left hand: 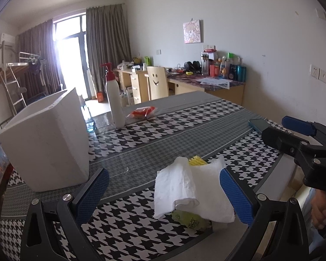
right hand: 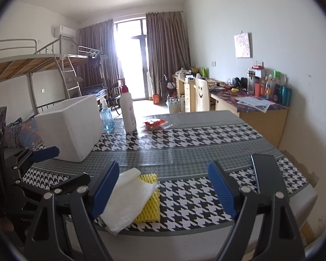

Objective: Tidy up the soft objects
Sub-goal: 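Approach the white tissue with the left tool and close on it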

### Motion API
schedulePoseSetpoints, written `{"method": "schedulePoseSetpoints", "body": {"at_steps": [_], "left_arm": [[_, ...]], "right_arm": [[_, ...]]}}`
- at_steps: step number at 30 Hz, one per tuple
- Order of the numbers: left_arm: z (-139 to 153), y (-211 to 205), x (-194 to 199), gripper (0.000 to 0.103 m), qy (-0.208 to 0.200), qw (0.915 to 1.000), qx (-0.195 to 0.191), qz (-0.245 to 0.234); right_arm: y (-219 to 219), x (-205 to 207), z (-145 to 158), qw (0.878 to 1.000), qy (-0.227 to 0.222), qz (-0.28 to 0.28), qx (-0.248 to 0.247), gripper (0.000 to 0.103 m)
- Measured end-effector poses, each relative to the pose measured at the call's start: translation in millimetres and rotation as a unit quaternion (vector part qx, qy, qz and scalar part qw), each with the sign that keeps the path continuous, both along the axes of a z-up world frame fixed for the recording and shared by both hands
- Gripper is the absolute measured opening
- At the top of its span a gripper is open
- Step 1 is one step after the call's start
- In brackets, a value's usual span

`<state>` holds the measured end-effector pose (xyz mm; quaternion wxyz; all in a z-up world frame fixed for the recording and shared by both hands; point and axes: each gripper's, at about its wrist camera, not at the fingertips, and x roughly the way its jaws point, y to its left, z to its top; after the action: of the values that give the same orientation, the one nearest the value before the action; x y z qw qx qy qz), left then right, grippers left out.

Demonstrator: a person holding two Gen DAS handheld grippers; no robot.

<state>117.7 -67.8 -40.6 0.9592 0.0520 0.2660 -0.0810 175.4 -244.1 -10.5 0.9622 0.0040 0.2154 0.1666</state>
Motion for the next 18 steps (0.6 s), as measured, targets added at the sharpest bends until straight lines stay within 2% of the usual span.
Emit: {"method": "schedulePoseSetpoints", "body": {"at_steps": [6,11,14,18], "left_arm": [[-8,-8,8,0.100,0.015,0.9998,0.013,-0.009],[-15,-10,14,0.089,0.035,0.9992,0.014,-0.017],[-22,-15,20,0.079,0.053,0.9981,0.018,-0.025],[-28,-19,24,0.073,0.068,0.9969,0.019,-0.034]], "right_arm": [[-9,6,-7,1.000,0.015,-0.007,0.012,0.087],[-10,12,-14,1.000,0.026,-0.008,0.007,0.087],[-13,13,-16,1.000,0.028,-0.010,0.007,0.087],[-15,17,-20,0.999,0.034,-0.011,0.009,0.087]]}}
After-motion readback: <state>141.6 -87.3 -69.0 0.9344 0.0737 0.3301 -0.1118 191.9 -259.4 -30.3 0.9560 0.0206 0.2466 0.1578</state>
